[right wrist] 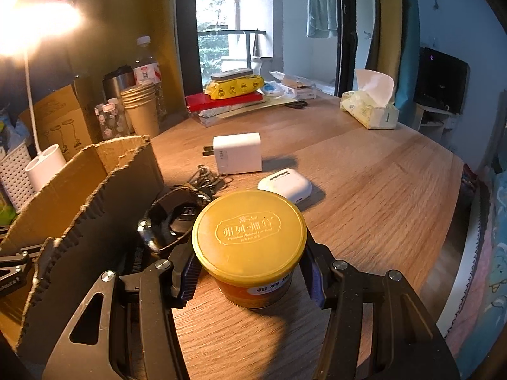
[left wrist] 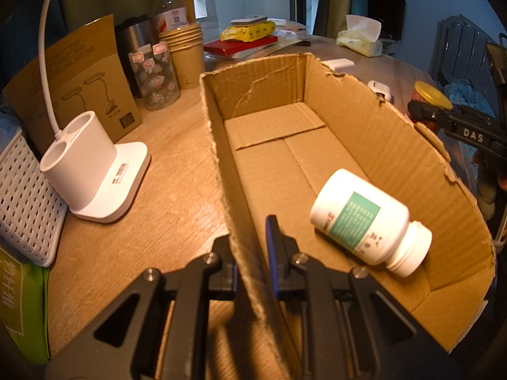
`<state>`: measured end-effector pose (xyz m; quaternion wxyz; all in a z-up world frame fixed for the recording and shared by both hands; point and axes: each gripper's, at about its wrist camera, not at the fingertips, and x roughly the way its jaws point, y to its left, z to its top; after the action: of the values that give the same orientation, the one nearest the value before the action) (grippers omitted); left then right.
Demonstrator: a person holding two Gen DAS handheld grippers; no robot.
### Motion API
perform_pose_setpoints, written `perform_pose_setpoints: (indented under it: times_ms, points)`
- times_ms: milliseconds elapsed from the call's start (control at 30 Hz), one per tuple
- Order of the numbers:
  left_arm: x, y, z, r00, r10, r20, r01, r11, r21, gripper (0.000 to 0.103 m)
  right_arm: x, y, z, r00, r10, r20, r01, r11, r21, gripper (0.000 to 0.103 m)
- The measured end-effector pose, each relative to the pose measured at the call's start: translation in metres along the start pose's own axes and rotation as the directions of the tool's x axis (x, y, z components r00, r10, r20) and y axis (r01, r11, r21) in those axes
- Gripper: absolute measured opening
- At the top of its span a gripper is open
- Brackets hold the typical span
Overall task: Organize rigid objects
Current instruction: 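Lift the jar with the right tool and lower it into the box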
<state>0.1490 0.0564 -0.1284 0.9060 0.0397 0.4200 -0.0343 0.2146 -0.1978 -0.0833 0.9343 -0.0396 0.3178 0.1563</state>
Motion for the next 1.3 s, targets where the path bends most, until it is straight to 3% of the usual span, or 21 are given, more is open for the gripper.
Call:
perform_pose_setpoints:
  times_ms: [633, 967, 1300]
  points:
    - [0.000, 0.000, 0.000, 1.000, 0.000, 0.000, 0.000, 1.000, 0.000, 0.015, -0.038, 0.056, 0.018, 0.993, 0.102, 0.055, -0.097, 0.991, -0.088, 0.058]
    - [0.000, 0.000, 0.000, 1.000, 0.001, 0.000, -0.001, 1.000, 0.000, 0.015, -0.057, 0.091, 0.036, 0.974, 0.203, 0.098, -0.190, 0.974, -0.127, 0.058]
    - [0.000, 0.000, 0.000, 1.000, 0.001, 0.000, -0.001, 1.000, 0.000, 0.015, -0.043, 0.128, 0.045, 0.958, 0.280, 0.063, -0.264, 0.945, -0.191, 0.058]
